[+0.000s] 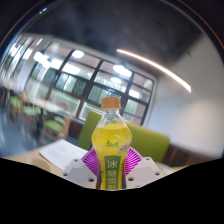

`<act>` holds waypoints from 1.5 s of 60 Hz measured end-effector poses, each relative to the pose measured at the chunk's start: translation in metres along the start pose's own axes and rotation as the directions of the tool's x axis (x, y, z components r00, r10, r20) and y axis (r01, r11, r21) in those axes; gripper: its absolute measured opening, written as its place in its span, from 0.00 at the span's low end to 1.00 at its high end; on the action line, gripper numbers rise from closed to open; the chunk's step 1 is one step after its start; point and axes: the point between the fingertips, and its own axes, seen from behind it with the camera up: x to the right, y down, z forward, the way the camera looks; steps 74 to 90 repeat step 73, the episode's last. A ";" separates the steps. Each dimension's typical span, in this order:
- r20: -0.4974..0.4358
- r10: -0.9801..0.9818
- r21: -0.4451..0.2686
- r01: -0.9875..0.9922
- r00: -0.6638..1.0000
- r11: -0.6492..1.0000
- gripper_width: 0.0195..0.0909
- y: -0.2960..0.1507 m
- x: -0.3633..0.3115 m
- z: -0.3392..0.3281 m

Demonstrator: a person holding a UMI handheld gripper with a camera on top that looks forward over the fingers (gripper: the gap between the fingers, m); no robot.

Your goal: Pour water

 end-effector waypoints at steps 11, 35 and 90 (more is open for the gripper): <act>0.046 0.335 -0.055 -0.333 0.941 0.941 0.11 0.071 -0.019 0.014; 0.076 0.370 -0.120 -0.360 0.926 0.925 0.39 0.102 -0.021 0.020; 0.082 0.366 -0.235 -0.339 0.927 0.911 0.89 0.038 -0.048 -0.240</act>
